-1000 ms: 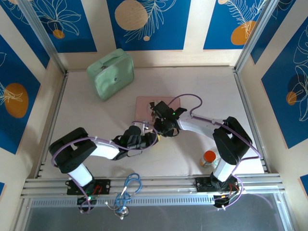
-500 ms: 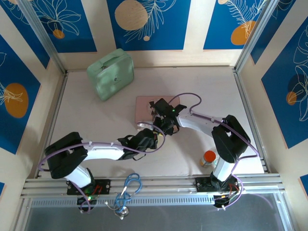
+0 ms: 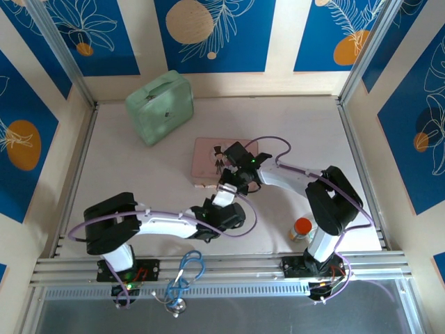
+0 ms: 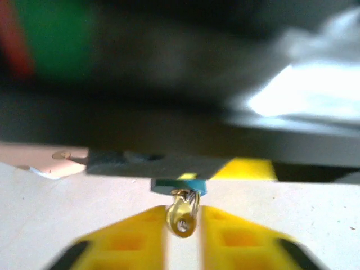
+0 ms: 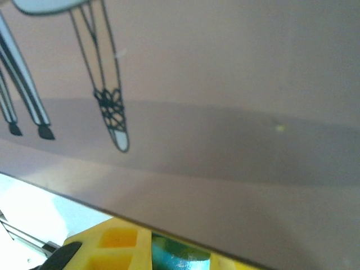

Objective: Unlock the padlock with the key

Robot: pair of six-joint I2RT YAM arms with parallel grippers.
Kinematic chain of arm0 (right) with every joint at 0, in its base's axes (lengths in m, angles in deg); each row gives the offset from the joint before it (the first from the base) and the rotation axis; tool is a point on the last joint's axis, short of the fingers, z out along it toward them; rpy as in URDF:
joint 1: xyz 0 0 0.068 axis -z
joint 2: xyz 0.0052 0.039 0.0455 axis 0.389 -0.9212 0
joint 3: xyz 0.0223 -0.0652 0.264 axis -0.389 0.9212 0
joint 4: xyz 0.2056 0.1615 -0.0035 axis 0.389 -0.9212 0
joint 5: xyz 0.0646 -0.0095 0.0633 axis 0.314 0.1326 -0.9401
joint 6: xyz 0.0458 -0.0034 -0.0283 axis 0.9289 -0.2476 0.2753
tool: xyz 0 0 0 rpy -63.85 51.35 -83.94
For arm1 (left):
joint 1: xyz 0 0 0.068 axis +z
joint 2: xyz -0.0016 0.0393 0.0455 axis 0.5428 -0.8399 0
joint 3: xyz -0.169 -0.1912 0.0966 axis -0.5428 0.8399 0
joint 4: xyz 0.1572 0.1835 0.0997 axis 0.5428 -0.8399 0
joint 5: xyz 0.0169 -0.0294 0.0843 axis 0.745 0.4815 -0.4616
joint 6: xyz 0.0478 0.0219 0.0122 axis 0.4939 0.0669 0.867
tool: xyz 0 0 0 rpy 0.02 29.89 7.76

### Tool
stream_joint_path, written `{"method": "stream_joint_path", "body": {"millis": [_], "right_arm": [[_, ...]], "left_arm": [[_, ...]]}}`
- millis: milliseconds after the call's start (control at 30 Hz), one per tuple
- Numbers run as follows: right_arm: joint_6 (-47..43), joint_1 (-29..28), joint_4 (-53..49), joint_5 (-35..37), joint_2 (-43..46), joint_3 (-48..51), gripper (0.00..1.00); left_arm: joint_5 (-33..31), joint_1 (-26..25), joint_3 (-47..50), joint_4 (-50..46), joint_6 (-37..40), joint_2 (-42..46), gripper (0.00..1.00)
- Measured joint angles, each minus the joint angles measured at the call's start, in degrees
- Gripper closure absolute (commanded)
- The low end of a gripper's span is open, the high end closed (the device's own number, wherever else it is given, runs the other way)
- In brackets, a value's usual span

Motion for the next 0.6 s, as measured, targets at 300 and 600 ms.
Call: {"method": "stream_joint_path", "body": {"millis": [300, 600], "right_arm": [[0.0, -0.9, 1.3, 1.2, 0.0, 0.4, 1.0], [-0.1, -2.1, 1.4, 4.5, 0.0, 0.7, 1.0]], "left_arm": [[4.5, 0.4, -0.4, -10.2, -8.8, 16.2, 0.44], [18.6, 15.0, 5.1, -20.1, -17.8, 30.7, 0.39]]}}
